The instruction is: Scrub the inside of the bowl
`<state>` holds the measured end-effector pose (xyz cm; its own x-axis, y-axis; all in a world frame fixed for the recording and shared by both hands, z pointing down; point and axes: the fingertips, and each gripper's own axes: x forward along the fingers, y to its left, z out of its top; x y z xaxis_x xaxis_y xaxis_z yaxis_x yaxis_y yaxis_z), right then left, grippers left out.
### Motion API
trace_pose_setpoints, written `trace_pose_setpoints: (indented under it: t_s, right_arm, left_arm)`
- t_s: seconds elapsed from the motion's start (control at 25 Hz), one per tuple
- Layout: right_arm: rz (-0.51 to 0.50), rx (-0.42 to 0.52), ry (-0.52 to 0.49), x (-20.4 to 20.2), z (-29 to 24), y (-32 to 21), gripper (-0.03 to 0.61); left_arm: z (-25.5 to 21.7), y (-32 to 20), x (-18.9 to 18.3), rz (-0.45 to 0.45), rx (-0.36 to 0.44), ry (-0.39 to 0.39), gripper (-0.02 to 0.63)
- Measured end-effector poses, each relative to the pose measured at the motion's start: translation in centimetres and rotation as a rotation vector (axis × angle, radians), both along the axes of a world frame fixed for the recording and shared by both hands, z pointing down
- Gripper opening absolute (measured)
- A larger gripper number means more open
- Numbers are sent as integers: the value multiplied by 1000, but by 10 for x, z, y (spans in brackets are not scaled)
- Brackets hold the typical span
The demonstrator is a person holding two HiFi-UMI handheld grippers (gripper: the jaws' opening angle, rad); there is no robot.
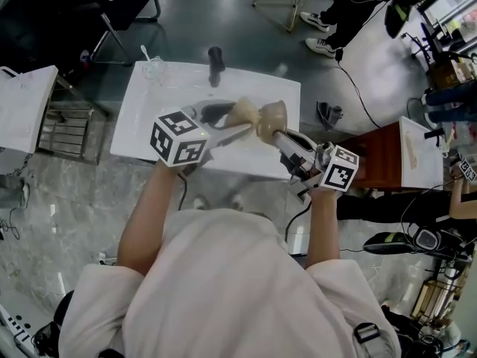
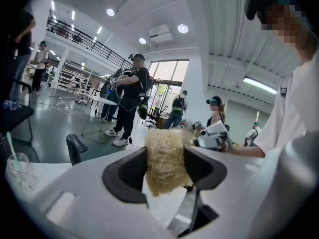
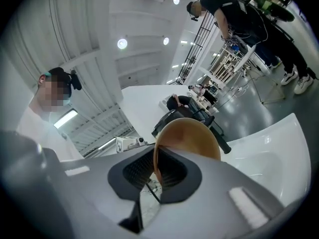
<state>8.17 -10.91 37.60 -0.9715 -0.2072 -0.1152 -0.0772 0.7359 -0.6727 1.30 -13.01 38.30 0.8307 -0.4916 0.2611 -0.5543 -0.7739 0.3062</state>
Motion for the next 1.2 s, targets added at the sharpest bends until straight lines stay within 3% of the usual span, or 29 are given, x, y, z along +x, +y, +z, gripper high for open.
trace_pose_setpoints:
  t_s: [0.24,0.4,0.56,0.88,1.2]
  right_arm:
    - [-44,16,-77,-6,-20,7,32]
    - [-24,42,-85,-5,-26,6,31]
    - [21,42,-20,0,-13,1,23]
    - [-1,7,6,2,-1,0,23]
    - [-39,11,-40,-5,-12,6,28]
  left_arm:
    - [4,-13,-9,-36,-14,-15,230]
    - [17,0,-4,25,-25,-64,230]
    - [22,18,7,85,-38,-67,230]
    - [6,14,8,67,-43,24,230]
    - [1,-12,-8,-45,-51,76,230]
